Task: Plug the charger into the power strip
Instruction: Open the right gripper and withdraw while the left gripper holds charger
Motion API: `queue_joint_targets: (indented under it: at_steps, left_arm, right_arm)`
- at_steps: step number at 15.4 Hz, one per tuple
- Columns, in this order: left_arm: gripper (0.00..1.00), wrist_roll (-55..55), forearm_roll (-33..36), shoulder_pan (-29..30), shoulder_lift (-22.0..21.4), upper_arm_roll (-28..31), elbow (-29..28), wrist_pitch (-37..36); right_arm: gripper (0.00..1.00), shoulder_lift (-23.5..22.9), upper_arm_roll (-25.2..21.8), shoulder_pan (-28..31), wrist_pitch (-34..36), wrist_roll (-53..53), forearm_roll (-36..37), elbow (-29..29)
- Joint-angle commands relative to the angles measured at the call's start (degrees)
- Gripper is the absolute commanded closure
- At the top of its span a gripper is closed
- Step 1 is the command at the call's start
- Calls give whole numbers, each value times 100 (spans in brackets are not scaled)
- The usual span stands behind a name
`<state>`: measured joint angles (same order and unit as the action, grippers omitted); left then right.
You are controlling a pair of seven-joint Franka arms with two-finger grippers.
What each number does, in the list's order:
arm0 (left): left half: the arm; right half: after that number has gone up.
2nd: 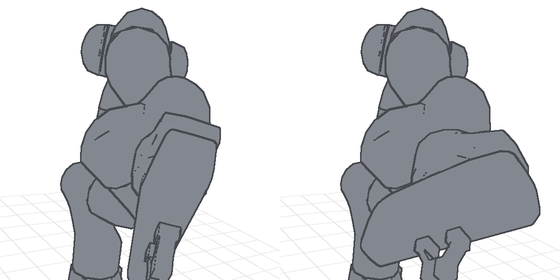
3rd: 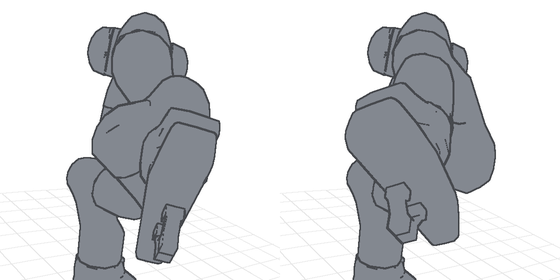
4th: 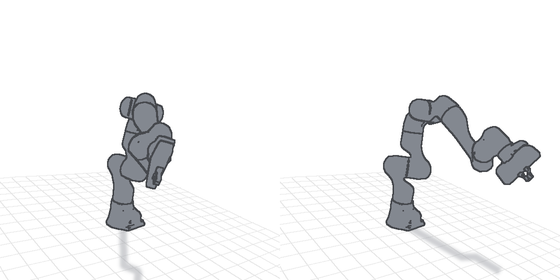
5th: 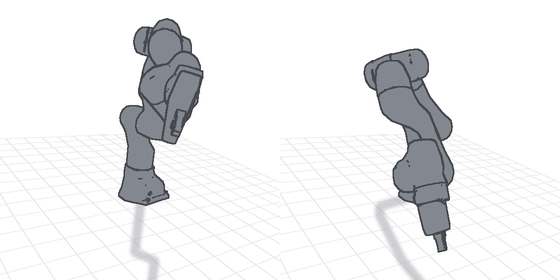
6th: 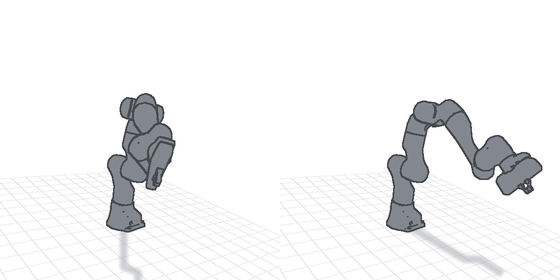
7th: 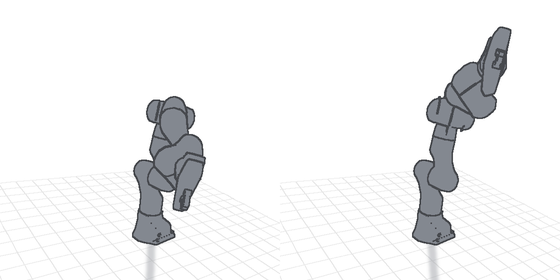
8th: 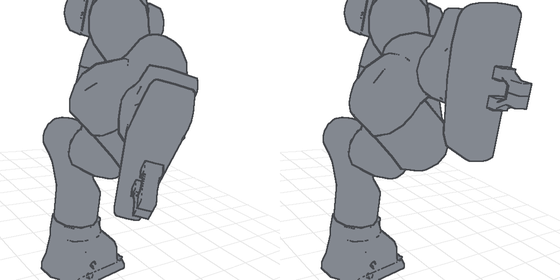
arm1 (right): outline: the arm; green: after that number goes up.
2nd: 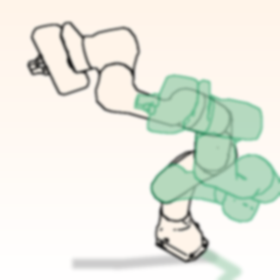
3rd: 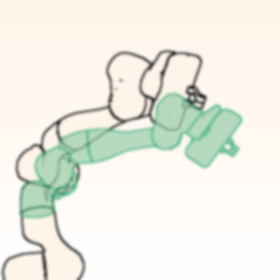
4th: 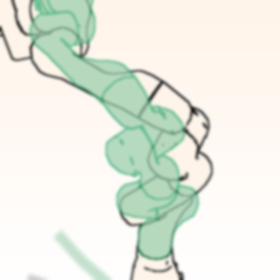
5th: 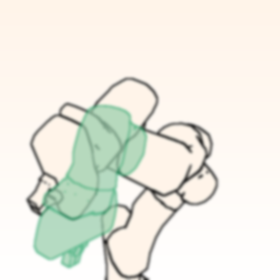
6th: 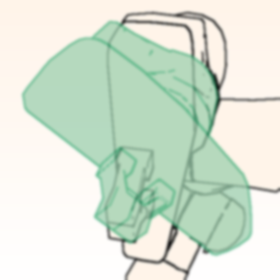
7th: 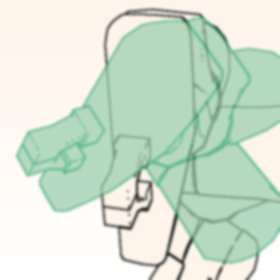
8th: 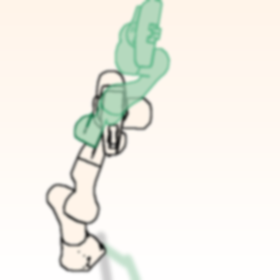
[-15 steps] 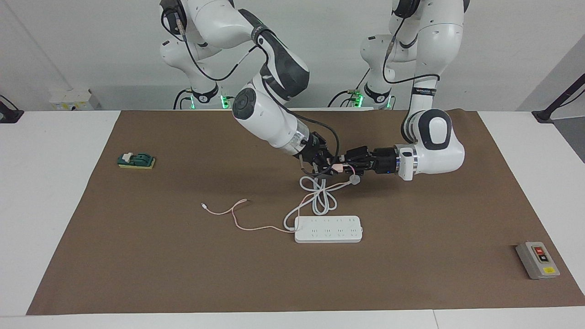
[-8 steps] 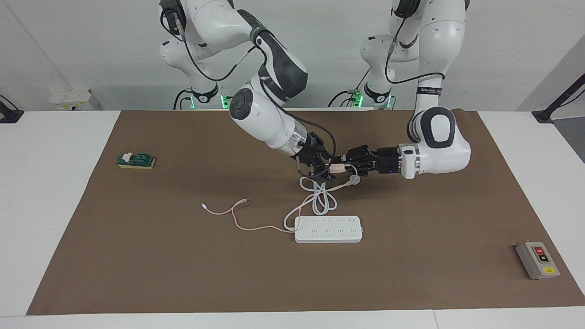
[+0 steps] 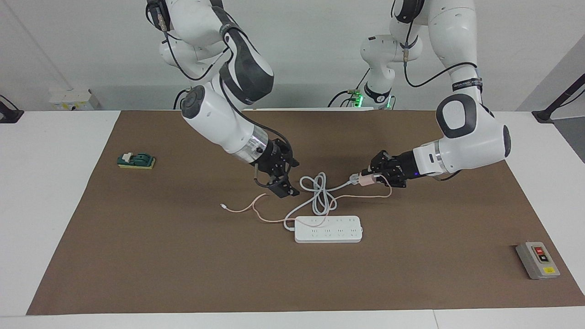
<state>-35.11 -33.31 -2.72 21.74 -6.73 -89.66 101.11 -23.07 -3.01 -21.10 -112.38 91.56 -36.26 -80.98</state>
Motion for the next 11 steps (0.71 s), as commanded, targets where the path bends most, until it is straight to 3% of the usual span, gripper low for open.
queue_joint_targets:
  at_steps: [1,11]
  left_arm:
    - [100,-329,1043,-334,357,23,519,697]
    - [100,-1656,3758,-940,525,23,344,3045]
  right_arm:
    - [0,285,55,351,707,-1339,382,-67]
    - [0,1093,46,1336,2326,-6866,2437,-180]
